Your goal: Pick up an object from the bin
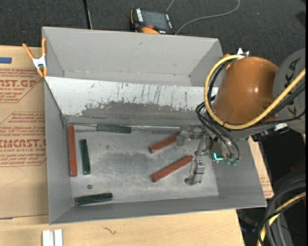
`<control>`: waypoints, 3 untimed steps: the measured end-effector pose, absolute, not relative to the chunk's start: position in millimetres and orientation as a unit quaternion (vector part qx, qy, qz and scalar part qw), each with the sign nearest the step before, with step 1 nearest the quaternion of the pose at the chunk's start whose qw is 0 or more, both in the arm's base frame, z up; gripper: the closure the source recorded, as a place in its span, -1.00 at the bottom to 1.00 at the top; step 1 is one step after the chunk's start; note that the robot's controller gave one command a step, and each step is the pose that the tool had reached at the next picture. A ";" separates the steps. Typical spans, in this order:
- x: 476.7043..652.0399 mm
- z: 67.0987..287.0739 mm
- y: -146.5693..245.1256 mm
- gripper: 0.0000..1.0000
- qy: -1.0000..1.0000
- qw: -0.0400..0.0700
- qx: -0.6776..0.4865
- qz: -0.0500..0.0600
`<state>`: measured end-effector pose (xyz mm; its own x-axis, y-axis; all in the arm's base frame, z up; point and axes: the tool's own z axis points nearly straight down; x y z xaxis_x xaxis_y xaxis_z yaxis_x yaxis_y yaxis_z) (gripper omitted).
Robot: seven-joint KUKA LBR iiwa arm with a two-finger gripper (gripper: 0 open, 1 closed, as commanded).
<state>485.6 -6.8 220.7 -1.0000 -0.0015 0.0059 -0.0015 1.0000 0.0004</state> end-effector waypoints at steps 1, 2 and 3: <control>496.6 66.2 -40.0 -1.00 -0.993 0.003 -0.118 0.000; 482.8 100.6 -22.6 -1.00 -0.996 0.000 -0.088 0.000; 492.8 99.5 -16.1 -1.00 -0.995 0.000 -0.098 -0.001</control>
Offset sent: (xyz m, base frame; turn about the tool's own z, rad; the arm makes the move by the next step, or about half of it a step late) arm 0.0129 -0.0340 -0.1507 0.2391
